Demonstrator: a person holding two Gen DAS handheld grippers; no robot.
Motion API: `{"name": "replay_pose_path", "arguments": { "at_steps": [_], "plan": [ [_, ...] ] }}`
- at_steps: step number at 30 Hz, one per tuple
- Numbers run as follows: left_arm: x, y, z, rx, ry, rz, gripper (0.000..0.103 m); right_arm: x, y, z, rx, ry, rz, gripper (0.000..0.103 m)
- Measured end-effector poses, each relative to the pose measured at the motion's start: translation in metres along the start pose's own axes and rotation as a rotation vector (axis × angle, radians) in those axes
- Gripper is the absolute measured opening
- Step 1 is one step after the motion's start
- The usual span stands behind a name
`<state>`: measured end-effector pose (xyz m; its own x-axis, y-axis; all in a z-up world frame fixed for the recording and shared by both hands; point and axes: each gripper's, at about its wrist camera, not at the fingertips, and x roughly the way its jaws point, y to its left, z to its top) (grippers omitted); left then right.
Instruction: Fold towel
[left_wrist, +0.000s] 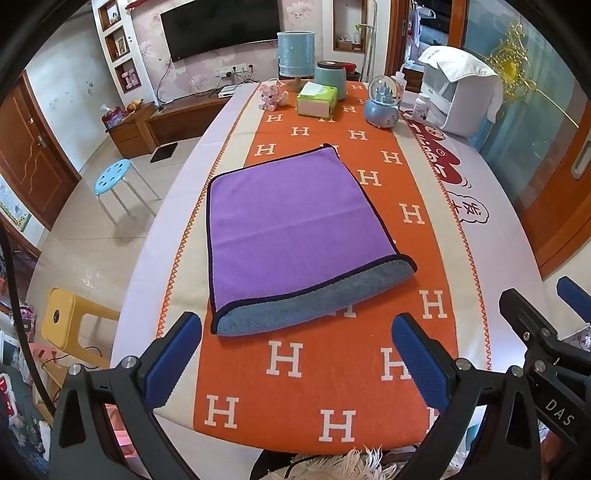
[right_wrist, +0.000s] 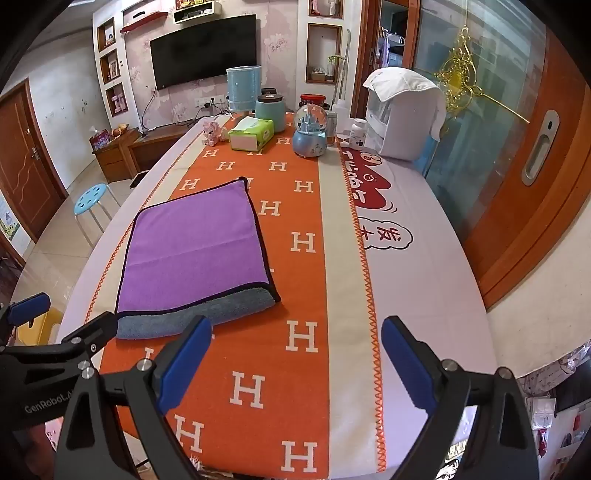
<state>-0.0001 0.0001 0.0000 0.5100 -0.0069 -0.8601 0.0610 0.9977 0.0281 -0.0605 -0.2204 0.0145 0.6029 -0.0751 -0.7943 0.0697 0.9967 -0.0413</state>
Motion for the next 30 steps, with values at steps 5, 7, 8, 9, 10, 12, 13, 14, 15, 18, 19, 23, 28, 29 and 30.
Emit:
{"name": "replay_pose_path", "arguments": {
  "at_steps": [5, 7, 8, 9, 10, 12, 13, 14, 15, 18, 19, 23, 28, 29, 30],
  "plan": [
    [0.0003, 0.0006, 0.0003, 0.002, 0.004, -0.001, 0.102, 0.0007, 0.0002, -0.0002, -0.002, 0.000, -0.007, 0.094],
    [0.0000, 0.0015, 0.0006, 0.002, 0.002, -0.002, 0.102, 0.0012, 0.0007, -0.0003, -0.002, 0.002, -0.008, 0.094],
    [0.0000, 0.0000, 0.0001, 0.002, 0.001, 0.004, 0.102, 0.0011, 0.0003, -0.0003, -0.002, 0.000, -0.004, 0.094],
    [0.0000, 0.0000, 0.0000, 0.002, 0.000, 0.005, 0.102, 0.0011, 0.0004, -0.0003, -0.002, -0.001, -0.003, 0.094],
    [0.0000, -0.0001, 0.0000, 0.003, -0.001, 0.004, 0.102, 0.0017, 0.0006, -0.0003, -0.003, 0.001, -0.004, 0.094],
    [0.0004, -0.0001, 0.0001, 0.004, 0.000, 0.005, 0.102, 0.0014, 0.0005, -0.0004, -0.001, 0.000, -0.002, 0.094],
    [0.0005, -0.0001, 0.0003, 0.003, 0.001, 0.004, 0.102, 0.0015, 0.0008, -0.0004, -0.002, 0.000, -0.002, 0.094],
    [0.0008, 0.0001, 0.0005, 0.003, 0.001, 0.003, 0.102, 0.0015, 0.0011, -0.0004, -0.002, 0.000, -0.002, 0.094],
    [0.0005, -0.0002, 0.0002, 0.004, 0.000, 0.006, 0.102, 0.0014, 0.0014, -0.0004, -0.002, 0.000, -0.001, 0.094],
    [0.0005, -0.0003, 0.0002, 0.004, 0.000, 0.006, 0.102, 0.0021, 0.0007, -0.0004, -0.001, 0.001, 0.000, 0.094],
    [0.0004, -0.0003, 0.0002, 0.004, -0.001, 0.006, 0.102, 0.0021, 0.0008, -0.0004, 0.000, 0.001, 0.000, 0.094],
    [0.0004, -0.0003, 0.0001, 0.005, -0.002, 0.006, 0.102, 0.0022, 0.0011, 0.0003, -0.001, 0.001, 0.001, 0.094],
    [0.0003, -0.0003, 0.0001, 0.005, -0.002, 0.006, 0.102, 0.0023, 0.0015, 0.0013, -0.001, 0.000, 0.001, 0.094],
    [0.0004, -0.0004, 0.0001, 0.005, -0.002, 0.006, 0.102, 0.0023, 0.0016, 0.0015, -0.001, 0.000, 0.001, 0.094],
    [0.0005, -0.0005, 0.0001, 0.005, -0.003, 0.006, 0.102, 0.0023, 0.0016, 0.0017, -0.001, -0.001, 0.001, 0.094]
  ]
}}
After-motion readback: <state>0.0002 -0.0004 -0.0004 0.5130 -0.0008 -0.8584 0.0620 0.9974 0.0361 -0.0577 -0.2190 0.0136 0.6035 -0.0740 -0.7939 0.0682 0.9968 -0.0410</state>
